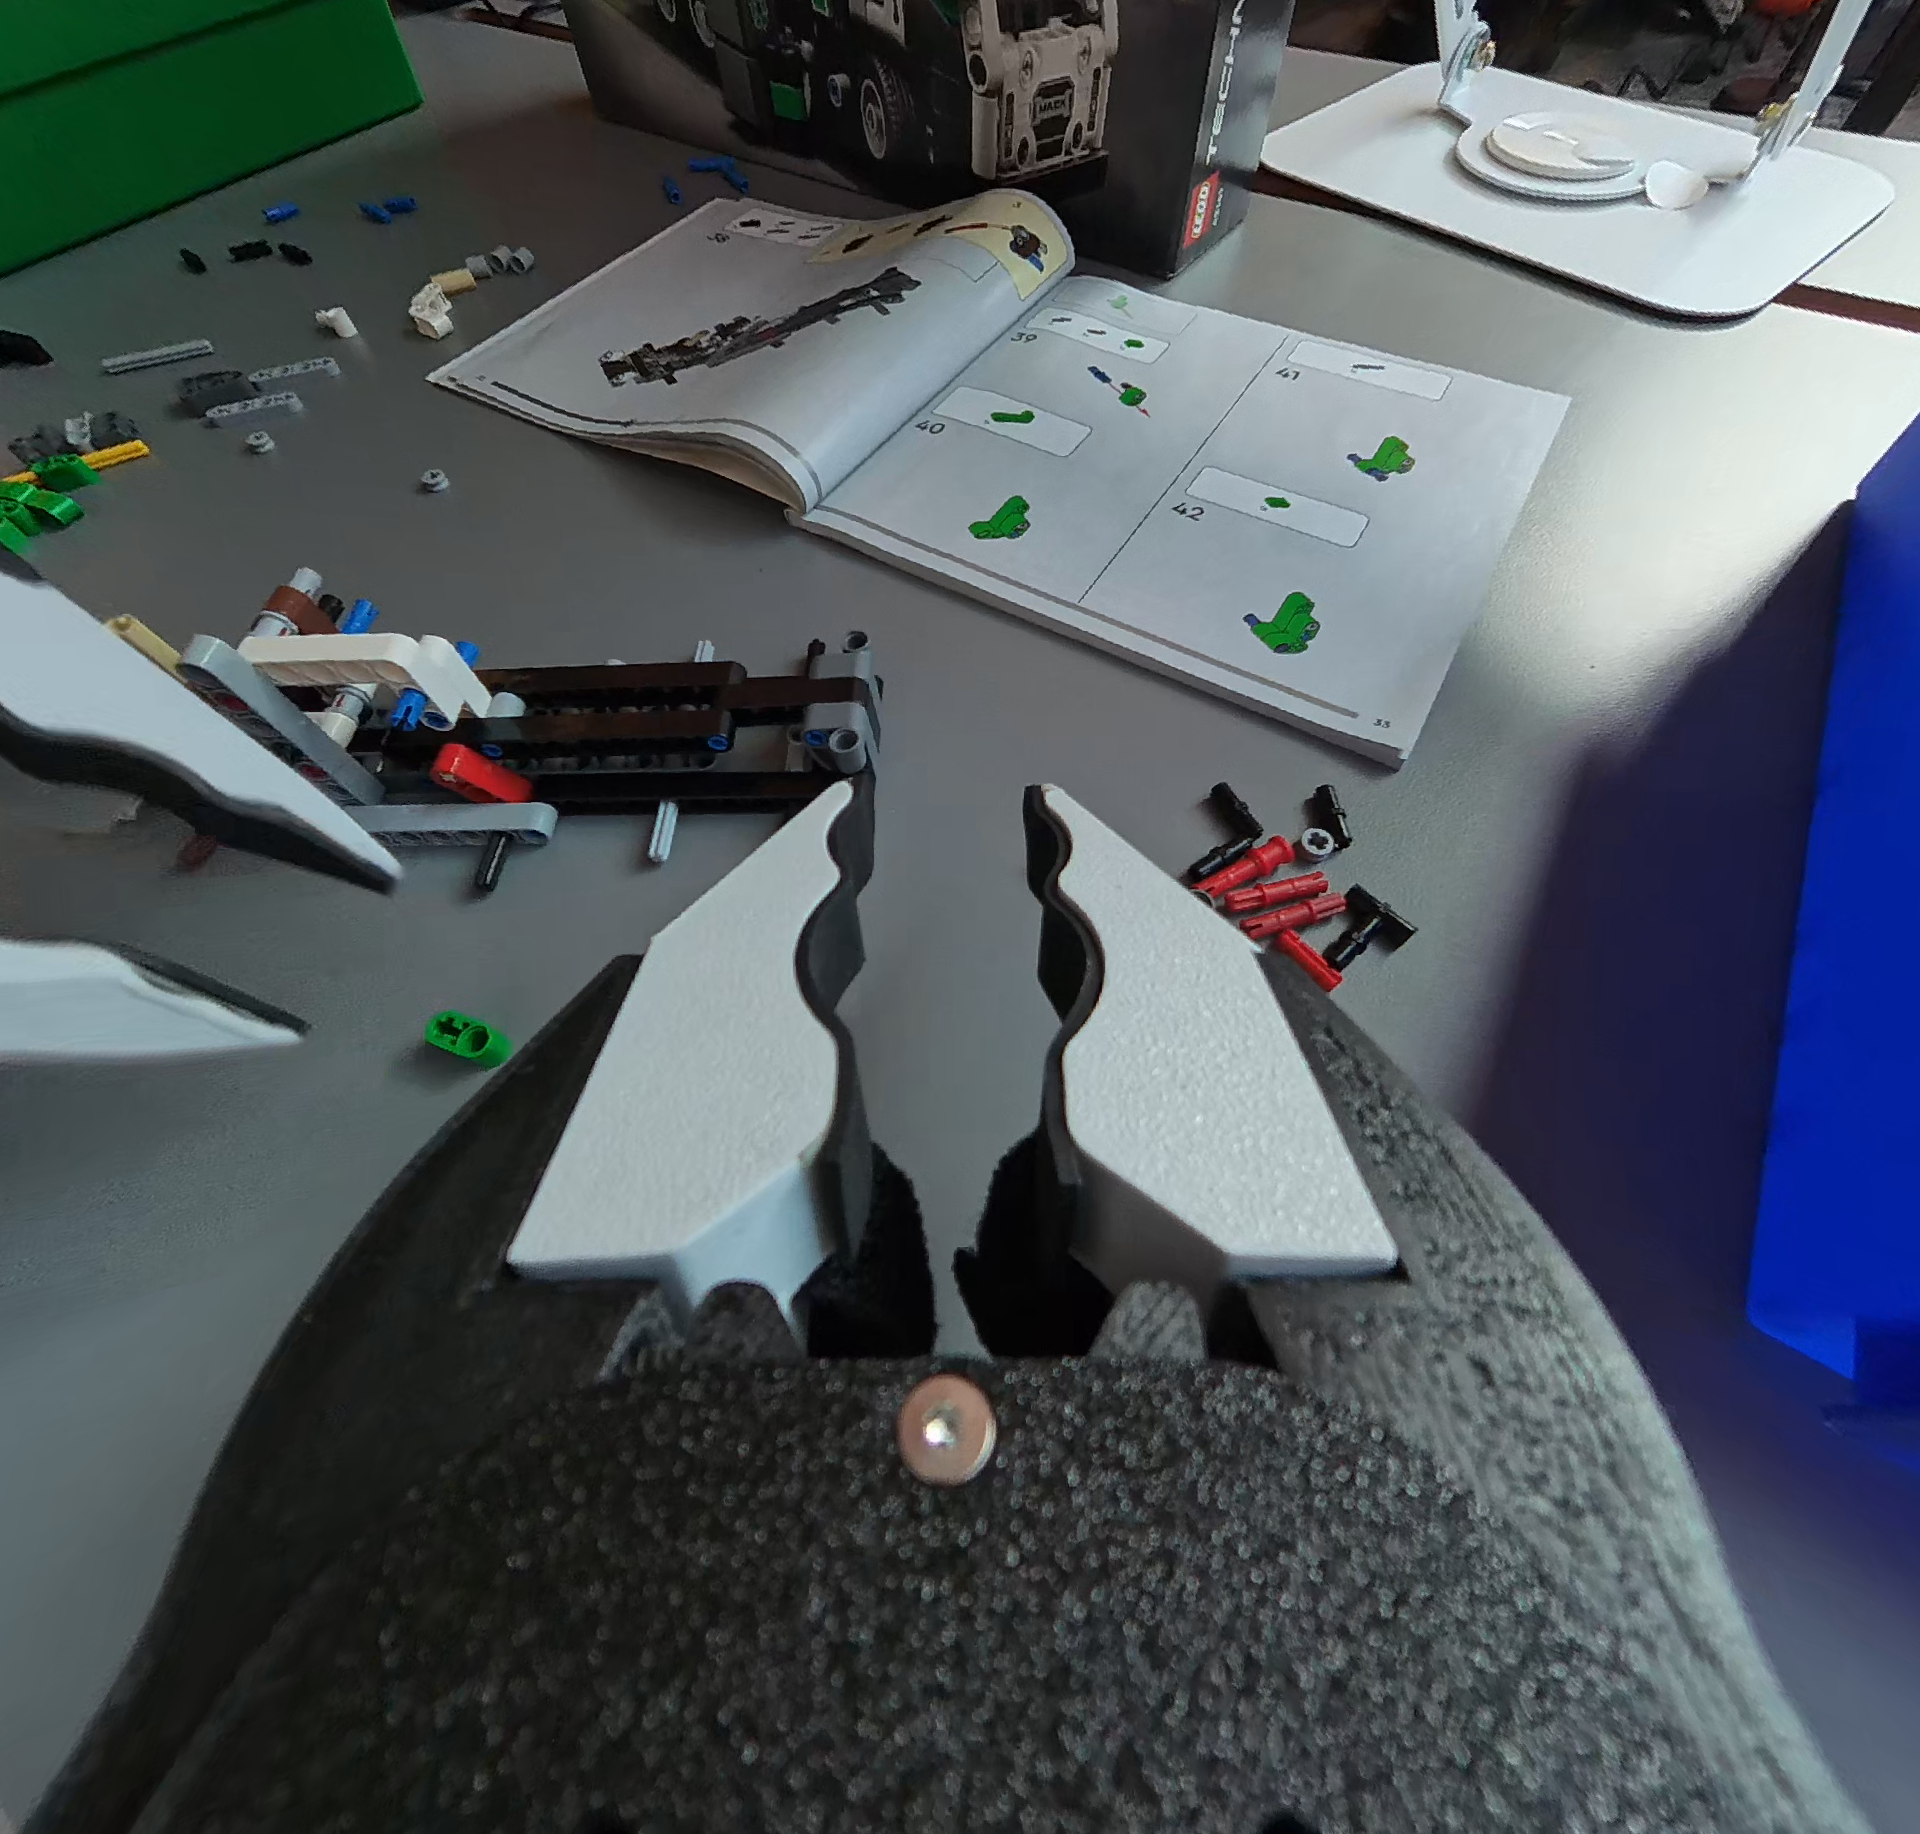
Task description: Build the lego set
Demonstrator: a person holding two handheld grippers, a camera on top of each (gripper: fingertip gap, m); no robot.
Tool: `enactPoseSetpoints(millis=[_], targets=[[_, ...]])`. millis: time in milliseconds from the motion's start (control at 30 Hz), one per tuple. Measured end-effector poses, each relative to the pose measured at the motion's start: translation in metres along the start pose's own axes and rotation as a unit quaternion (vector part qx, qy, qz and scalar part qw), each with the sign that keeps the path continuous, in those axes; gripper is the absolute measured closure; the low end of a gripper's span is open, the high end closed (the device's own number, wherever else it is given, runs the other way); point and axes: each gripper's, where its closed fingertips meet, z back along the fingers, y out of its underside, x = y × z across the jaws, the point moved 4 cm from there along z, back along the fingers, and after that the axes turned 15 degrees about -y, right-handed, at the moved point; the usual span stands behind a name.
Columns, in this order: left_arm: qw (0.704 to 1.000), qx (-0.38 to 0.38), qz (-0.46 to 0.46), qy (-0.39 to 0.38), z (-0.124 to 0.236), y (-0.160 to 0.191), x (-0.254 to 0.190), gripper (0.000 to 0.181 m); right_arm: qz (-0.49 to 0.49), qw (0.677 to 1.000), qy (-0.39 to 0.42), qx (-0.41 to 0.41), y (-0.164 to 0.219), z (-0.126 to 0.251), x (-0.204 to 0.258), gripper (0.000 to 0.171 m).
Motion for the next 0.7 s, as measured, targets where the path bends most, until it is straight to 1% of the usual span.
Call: enactPoseSetpoints(millis=[33,100,167,233,300,333,367,433,500,567,633,700], targets=[[1.0,-0.023,0.016,0.003,0.014,-0.008,0.011,0.155,-0.004,1.0,-0.002,-0.003,0.0,0.001,-0.001,0.143],[0.998,-0.048,0.044,-0.026,0.042,-0.014,0.054,0.156,-0.012,1.0,-0.005,-0.009,-0.001,0.002,-0.002,0.143],[0.993,-0.019,0.064,-0.1,0.064,-0.001,0.124,0.15,-0.018,1.0,-0.008,-0.013,-0.001,0.002,-0.003,0.143],[0.976,0.028,0.106,-0.186,0.083,0.028,0.203,0.147,-0.023,1.0,-0.009,-0.013,-0.001,0.002,-0.003,0.143],[0.948,0.098,0.161,-0.258,0.095,0.071,0.273,0.148,-0.024,1.0,-0.008,-0.012,-0.001,0.002,-0.004,0.143],[0.931,0.114,0.187,-0.292,0.099,0.09,0.303,0.148,-0.025,1.0,-0.008,-0.01,0.0,0.002,-0.004,0.143],[0.924,0.119,0.207,-0.3,0.099,0.106,0.322,0.149,-0.025,1.0,-0.007,-0.009,0.0,0.002,-0.004,0.143],[0.904,0.134,0.25,-0.321,0.098,0.131,0.353,0.149,-0.026,1.0,-0.005,-0.007,0.0,0.001,-0.005,0.143],[0.885,0.149,0.279,-0.341,0.094,0.145,0.372,0.149,-0.028,1.0,-0.005,-0.004,0.001,0.001,-0.005,0.143],[0.859,0.164,0.288,-0.39,0.093,0.153,0.388,0.153,-0.029,1.0,-0.004,-0.003,0.001,0.0,-0.006,0.143],[0.843,0.172,0.283,-0.423,0.092,0.158,0.396,0.156,-0.032,0.999,-0.005,-0.002,0.001,0.0,-0.006,0.143],[0.837,0.183,0.286,-0.428,0.089,0.162,0.397,0.159,-0.034,0.999,-0.007,-0.003,0.001,0.0,-0.006,0.143]])
